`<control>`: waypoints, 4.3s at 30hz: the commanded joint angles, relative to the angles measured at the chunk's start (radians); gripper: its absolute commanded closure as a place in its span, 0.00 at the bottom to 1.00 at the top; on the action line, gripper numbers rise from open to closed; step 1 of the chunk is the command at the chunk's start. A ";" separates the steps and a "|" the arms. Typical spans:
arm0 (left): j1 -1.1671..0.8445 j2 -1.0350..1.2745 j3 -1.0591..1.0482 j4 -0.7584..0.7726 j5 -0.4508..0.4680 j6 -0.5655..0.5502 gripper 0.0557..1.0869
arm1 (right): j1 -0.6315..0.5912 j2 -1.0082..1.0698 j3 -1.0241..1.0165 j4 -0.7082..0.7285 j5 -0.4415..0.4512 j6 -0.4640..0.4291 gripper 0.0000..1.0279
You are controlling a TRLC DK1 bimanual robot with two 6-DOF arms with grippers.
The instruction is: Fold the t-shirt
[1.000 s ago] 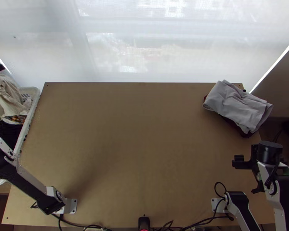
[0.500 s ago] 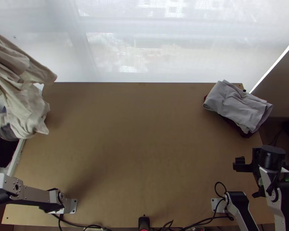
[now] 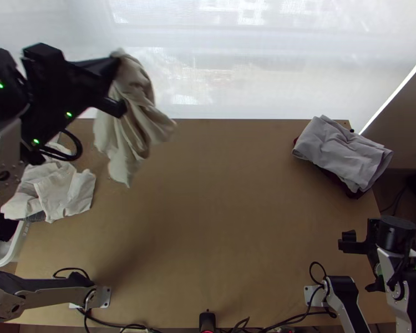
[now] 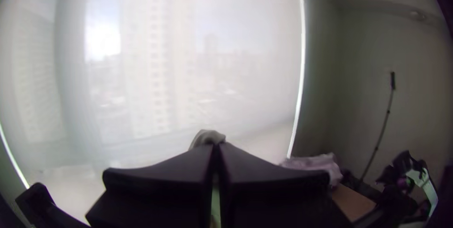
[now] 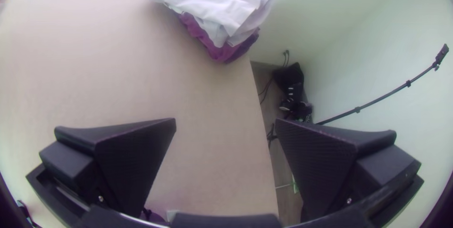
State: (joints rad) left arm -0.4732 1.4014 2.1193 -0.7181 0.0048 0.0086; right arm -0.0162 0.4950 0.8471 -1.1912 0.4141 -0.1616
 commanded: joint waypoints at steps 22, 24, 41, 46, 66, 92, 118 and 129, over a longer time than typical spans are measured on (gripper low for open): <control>-0.407 -0.186 -0.904 0.128 -0.086 0.002 0.94 | -0.082 -0.151 -0.016 -0.119 0.000 -0.004 0.05; -0.393 -0.202 -0.966 0.126 -0.085 0.033 0.69 | -0.080 -0.150 -0.019 -0.113 0.000 -0.004 0.05; 0.108 -0.412 -1.248 0.060 -0.080 0.148 0.06 | -0.082 -0.151 -0.079 -0.088 -0.001 0.027 0.05; 0.335 -0.438 -1.314 0.098 -0.075 0.195 0.07 | -0.080 -0.159 -0.094 -0.085 -0.001 0.025 0.05; 0.918 -0.257 -1.486 0.382 -0.080 0.459 0.07 | -0.057 -0.165 -0.111 -0.081 -0.001 0.017 0.05; 1.170 -0.071 -1.202 0.809 -0.072 0.502 0.96 | -0.059 -0.138 -0.102 -0.076 -0.001 0.025 0.05; 1.539 0.284 -0.806 0.473 -0.014 0.180 0.04 | -0.057 -0.131 -0.114 -0.065 0.000 0.014 0.05; 1.202 -0.134 -0.881 0.036 0.233 0.214 0.04 | -0.050 -0.107 -0.086 -0.038 0.000 -0.024 0.04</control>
State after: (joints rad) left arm 0.9318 1.5040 1.2953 -0.4797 0.1390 0.1997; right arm -0.0715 0.3691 0.7383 -1.2461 0.4141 -0.1635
